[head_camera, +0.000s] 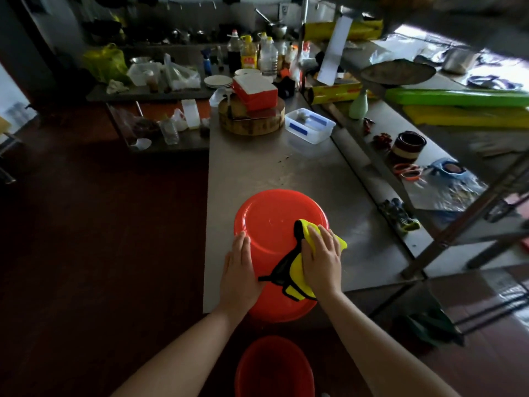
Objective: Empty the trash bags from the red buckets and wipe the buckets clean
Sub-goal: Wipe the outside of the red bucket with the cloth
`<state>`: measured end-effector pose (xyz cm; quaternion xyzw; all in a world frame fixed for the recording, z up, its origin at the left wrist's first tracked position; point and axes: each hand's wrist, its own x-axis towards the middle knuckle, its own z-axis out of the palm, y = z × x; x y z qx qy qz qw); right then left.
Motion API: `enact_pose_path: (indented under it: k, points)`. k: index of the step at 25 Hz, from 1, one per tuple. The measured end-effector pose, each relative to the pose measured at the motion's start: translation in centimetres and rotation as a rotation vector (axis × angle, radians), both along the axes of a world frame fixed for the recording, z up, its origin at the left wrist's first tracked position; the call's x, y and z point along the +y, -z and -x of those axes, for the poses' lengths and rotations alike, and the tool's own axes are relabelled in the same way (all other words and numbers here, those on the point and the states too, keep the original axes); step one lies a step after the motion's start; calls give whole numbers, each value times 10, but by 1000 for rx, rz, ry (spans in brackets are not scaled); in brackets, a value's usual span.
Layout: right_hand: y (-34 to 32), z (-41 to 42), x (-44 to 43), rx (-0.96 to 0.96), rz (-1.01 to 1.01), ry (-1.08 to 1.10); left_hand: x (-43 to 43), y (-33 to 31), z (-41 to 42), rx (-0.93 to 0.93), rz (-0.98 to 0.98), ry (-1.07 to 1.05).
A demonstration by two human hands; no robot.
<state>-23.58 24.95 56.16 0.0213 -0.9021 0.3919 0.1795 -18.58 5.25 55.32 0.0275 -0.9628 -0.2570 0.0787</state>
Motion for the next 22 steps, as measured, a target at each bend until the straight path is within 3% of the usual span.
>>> enact_pose_path:
  k: [4,7,13,17,22]
  points:
    - [17,-25,-15,113,-148,-91,-9,1,3,-68,-155,24]
    - [22,-35,-19,174,-379,-238,-28,0,5,-111,-298,82]
    - [2,-22,-25,216,-669,-431,-49,-13,1,-158,-455,81]
    - [-21,4,-44,178,-737,-542,-48,-14,5,-151,-583,76]
    - [-45,32,-74,75,-823,-660,-45,-17,2,-164,-592,7]
